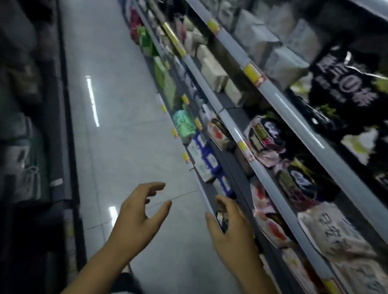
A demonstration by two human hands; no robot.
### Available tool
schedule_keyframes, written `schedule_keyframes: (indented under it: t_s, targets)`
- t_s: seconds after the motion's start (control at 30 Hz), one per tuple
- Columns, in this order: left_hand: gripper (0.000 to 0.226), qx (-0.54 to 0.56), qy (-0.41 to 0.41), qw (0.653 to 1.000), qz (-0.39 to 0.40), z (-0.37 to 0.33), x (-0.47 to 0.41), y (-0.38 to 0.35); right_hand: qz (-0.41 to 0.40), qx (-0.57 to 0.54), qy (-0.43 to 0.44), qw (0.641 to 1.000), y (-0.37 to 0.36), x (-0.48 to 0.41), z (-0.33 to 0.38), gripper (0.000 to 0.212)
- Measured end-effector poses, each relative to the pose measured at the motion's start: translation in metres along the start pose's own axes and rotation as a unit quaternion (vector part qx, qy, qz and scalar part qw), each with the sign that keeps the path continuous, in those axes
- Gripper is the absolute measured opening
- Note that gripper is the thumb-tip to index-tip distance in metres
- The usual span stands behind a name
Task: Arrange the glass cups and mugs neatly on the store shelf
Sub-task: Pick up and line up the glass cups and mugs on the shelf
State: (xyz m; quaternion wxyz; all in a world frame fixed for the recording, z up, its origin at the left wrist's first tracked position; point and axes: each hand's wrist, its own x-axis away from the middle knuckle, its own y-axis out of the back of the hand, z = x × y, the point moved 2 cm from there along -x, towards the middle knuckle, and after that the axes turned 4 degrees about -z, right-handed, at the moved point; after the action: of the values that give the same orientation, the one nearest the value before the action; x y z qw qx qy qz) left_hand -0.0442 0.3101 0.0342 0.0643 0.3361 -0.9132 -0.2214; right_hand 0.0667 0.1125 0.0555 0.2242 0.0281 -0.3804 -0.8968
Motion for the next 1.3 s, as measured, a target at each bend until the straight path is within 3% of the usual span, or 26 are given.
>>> schedule_keyframes:
  t_s: [0.3,0.6,0.8,0.97,1.17,1.3]
  targets:
    - [0.041,-0.013,0.021,1.0,0.012,0.07,-0.168,0.115,0.026,0.011,0.055,0.998,-0.126,-0.148,0.156,0.037]
    - [0.037,-0.024,0.089,0.994,-0.053,0.136,-0.342,0.172,0.093,0.009,0.105,0.99,-0.219,-0.336,0.24,0.04]
    - [0.035,-0.068,0.118,0.986,-0.1,0.132,-0.479,0.212,0.159,0.021,0.143,0.977,-0.265,-0.499,0.293,0.042]
    - [0.033,-0.058,0.124,0.981,-0.135,0.128,-0.591,0.233,0.169,0.029,0.171,0.97,-0.292,-0.628,0.344,0.043]
    - [0.033,-0.059,0.114,0.989,-0.079,0.151,-0.725,0.233,0.162,0.067,0.137,0.975,-0.315,-0.731,0.373,0.047]
    - [0.035,-0.074,0.051,0.996,-0.006,0.17,-0.849,0.232,0.085,0.062,0.084,0.991,-0.332,-0.81,0.395,0.048]
